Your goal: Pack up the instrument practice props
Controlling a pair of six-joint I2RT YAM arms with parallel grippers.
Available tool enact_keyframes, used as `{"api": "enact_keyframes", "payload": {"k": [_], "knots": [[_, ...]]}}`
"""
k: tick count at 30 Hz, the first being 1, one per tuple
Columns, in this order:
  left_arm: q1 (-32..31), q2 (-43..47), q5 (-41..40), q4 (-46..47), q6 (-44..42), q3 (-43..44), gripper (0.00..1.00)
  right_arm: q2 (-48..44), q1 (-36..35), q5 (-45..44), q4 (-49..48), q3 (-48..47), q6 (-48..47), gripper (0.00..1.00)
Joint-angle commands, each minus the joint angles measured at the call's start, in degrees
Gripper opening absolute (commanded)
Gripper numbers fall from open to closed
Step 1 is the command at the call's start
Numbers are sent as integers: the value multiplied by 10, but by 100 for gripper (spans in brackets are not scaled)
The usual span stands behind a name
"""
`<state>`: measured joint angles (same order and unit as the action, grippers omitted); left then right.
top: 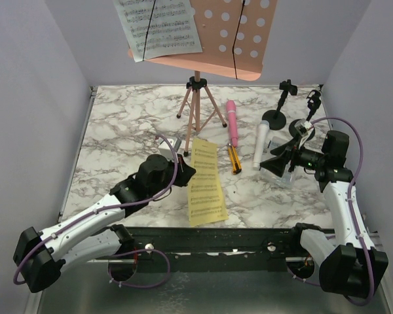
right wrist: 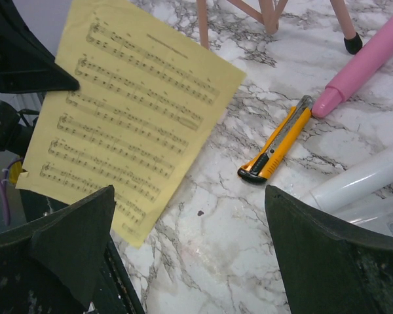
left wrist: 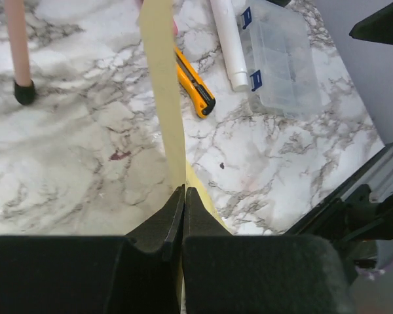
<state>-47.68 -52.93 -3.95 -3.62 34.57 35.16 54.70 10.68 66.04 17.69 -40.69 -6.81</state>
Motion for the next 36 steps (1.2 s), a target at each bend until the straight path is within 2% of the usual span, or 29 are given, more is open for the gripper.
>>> {"api": "enact_keyframes", "payload": {"k": [1,11,23,34,36], "knots": [[2,35,-33,-55,-153,45,0,-6,7,-19,3,10,-12,100],[3,25,-67,-104,-250,122,0,-18,10,-36,7,12,-21,100],[14,64,-197,-113,-291,115,0,-23,10,-44,6,15,-24,100],[18,74,-239,-133,-343,135,0,-31,10,-52,5,19,-28,100],[18,74,-255,-144,-373,143,0,-34,10,-52,5,19,-29,100]]}}
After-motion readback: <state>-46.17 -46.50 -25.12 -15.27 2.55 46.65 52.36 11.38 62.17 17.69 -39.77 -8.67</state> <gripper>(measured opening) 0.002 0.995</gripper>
